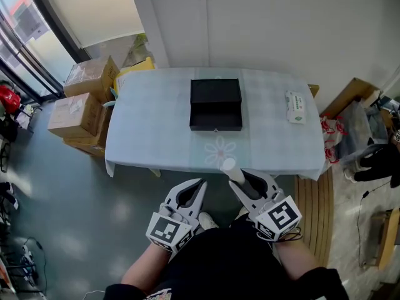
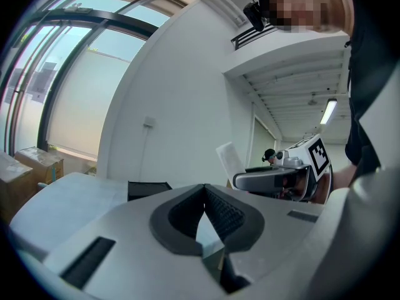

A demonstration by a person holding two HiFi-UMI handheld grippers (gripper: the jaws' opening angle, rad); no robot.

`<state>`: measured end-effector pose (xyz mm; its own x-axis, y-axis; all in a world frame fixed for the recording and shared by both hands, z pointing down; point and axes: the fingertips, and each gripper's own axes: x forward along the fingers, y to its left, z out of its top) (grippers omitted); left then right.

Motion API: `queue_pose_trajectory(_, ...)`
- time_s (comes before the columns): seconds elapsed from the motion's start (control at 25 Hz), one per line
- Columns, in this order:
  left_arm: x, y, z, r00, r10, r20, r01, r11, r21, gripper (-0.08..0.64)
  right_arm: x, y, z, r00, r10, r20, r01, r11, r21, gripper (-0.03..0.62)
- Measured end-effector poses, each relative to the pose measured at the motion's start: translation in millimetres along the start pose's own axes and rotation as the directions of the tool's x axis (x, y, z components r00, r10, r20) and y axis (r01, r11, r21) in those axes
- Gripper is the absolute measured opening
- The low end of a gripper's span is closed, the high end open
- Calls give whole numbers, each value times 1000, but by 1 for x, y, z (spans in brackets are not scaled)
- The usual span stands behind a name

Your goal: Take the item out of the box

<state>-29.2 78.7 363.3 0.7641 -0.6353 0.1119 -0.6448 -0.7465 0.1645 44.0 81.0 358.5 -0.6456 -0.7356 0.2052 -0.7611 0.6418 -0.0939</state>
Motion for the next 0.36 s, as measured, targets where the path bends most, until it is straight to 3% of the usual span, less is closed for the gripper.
queue_pose_trajectory(0.36,-4,10,-1,1000,11,-17,-11,1000,-1,9,10,3,-2,1000,0,-2,0,1000,0,137)
